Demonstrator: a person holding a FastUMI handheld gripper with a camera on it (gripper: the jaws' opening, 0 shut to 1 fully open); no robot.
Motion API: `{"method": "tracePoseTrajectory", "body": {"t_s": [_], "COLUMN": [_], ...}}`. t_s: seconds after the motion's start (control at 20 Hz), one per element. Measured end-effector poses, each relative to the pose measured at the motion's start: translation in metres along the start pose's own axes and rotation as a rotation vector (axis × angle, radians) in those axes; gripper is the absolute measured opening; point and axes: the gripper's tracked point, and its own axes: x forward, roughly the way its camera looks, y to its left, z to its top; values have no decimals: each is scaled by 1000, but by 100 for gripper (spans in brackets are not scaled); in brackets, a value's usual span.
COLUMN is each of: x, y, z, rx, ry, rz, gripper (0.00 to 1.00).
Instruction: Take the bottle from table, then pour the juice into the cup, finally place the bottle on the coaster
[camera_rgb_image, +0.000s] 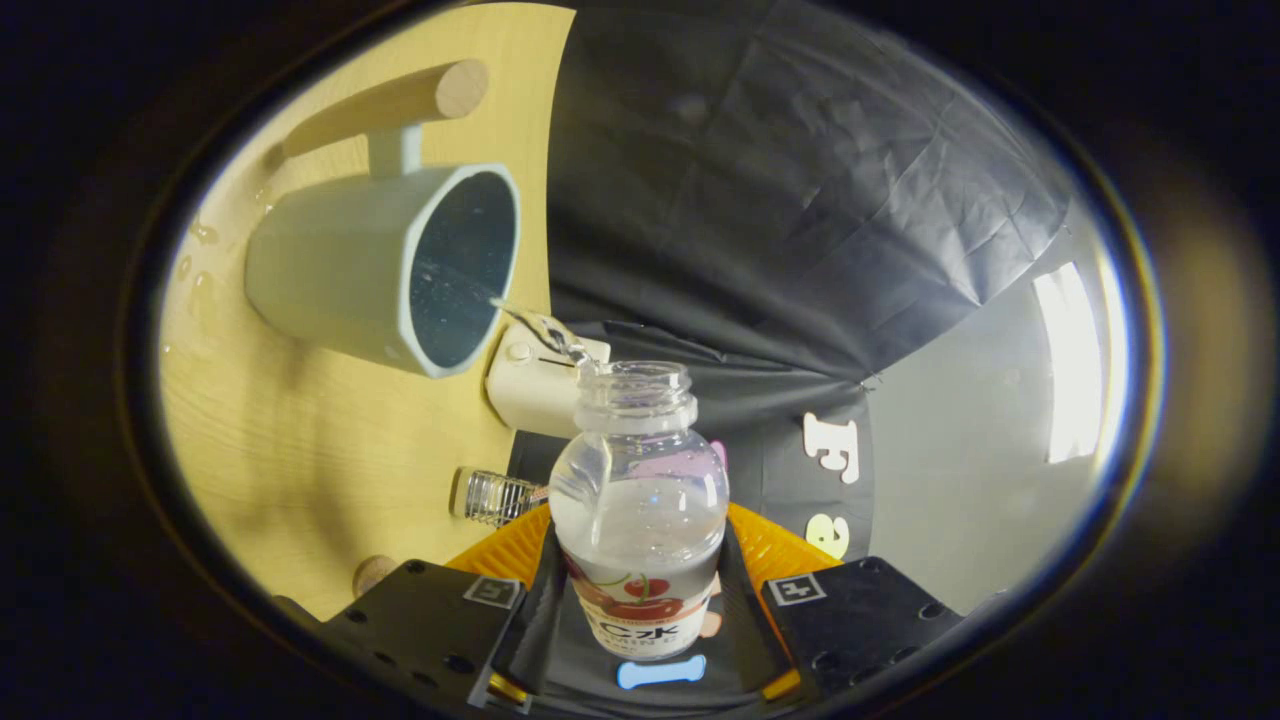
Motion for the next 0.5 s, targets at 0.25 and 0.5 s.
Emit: {"method": "tracePoseTrajectory", "body": {"t_s": [0.25, 0.5], "x": [1, 1], "y": [-1, -4], "z": [-2, -1], "rx": [-11, -38], "ry": [-3, -11], "rz": [-6, -18], "gripper": [74, 74]}}
